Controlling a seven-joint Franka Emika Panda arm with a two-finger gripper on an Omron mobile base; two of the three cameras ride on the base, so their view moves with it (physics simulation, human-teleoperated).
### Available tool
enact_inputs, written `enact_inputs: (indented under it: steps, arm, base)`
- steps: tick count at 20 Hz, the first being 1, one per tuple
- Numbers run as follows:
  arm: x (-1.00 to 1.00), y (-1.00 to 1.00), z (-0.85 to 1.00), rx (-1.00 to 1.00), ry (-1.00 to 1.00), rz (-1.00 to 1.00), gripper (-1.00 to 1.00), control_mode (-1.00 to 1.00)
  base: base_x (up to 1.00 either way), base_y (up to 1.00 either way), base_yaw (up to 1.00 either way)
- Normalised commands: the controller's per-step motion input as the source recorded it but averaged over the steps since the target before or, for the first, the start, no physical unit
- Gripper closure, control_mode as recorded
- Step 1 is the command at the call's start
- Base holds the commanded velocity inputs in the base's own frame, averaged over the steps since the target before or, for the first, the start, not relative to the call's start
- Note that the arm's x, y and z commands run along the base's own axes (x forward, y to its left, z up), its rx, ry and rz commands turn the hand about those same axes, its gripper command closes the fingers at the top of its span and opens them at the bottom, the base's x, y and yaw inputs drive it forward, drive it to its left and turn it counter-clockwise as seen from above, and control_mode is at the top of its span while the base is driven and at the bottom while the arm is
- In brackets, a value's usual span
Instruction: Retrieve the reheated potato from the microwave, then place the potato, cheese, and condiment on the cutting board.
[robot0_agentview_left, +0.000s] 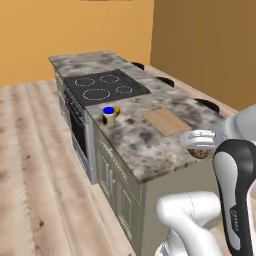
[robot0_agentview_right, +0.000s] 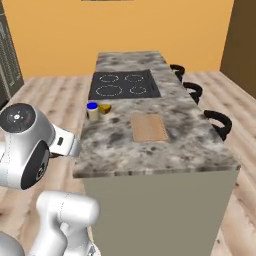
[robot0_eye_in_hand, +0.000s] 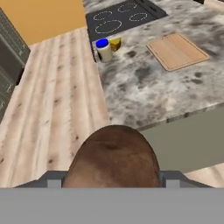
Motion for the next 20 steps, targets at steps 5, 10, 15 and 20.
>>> enact_inputs:
  steps: [5, 10, 15, 20]
  arm:
    - [0.00, 0.00, 0.00, 0.00, 0.00, 0.00, 1.00, 1.00]
    - [0.00, 0.00, 0.00, 0.00, 0.00, 0.00, 1.00, 1.00]
    - [0.00, 0.00, 0.00, 0.00, 0.00, 0.00, 1.00, 1.00]
    - [0.00, 0.00, 0.00, 0.00, 0.00, 0.00, 1.00, 1.00]
  base:
    - [-0.25, 0.61, -0.34]
    - [-0.18, 0.59, -0.39]
    - [-0.06, 0.60, -0.40]
    - [0.00, 0.69, -0.30]
